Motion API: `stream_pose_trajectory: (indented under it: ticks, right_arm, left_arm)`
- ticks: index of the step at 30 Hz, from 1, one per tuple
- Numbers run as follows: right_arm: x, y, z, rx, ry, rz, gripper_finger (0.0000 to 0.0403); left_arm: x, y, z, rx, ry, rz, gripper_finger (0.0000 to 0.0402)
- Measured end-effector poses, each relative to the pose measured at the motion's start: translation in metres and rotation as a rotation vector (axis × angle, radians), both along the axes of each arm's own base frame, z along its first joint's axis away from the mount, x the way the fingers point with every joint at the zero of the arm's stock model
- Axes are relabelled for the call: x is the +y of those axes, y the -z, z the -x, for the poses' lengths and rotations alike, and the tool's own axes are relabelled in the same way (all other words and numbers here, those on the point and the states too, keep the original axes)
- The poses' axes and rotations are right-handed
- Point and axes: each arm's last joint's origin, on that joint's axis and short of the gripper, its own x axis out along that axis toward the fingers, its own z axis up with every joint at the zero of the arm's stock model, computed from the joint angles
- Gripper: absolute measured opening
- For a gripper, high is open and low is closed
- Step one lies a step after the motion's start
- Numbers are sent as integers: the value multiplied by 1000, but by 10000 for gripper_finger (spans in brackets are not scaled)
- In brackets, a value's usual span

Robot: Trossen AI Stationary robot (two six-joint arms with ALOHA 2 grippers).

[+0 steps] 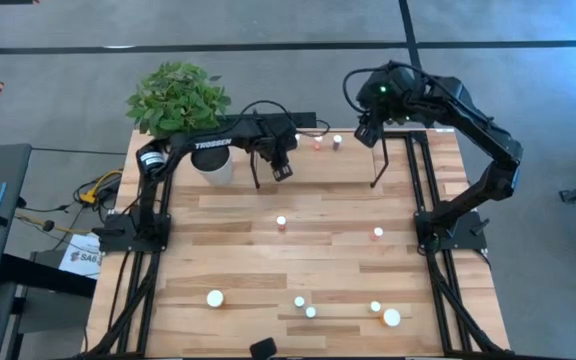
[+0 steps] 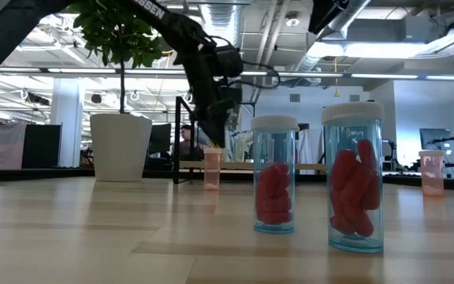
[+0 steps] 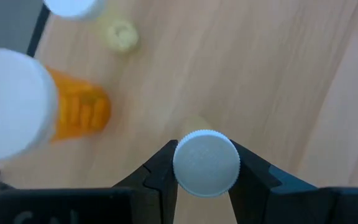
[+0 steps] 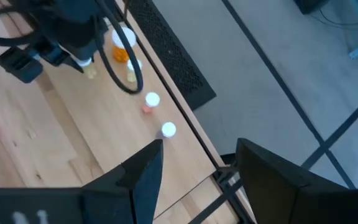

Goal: Pick and place medicine bottles onto shelf by color
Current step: Put the left yellow pill bottle on the shelf

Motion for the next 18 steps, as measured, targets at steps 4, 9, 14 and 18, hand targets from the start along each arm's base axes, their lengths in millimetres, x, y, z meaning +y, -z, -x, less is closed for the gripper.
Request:
stream_pose_trajectory:
  ticks: [4,9,14,18]
  right_arm:
    - [5,0,-3,0,-24,0,225]
    - [10,0,-5,-1,-45,0,225]
    - [16,0,-8,0,-69,0,225]
    - [19,0,-10,0,-86,0,225]
  left_arm:
    - [0,2,-3,-2,3,5,100]
    - [-1,2,-4,4,-3,-6,100]
    - [3,2,-2,31,-31,-55,100]
    - [3,3,-2,35,-18,-59,100]
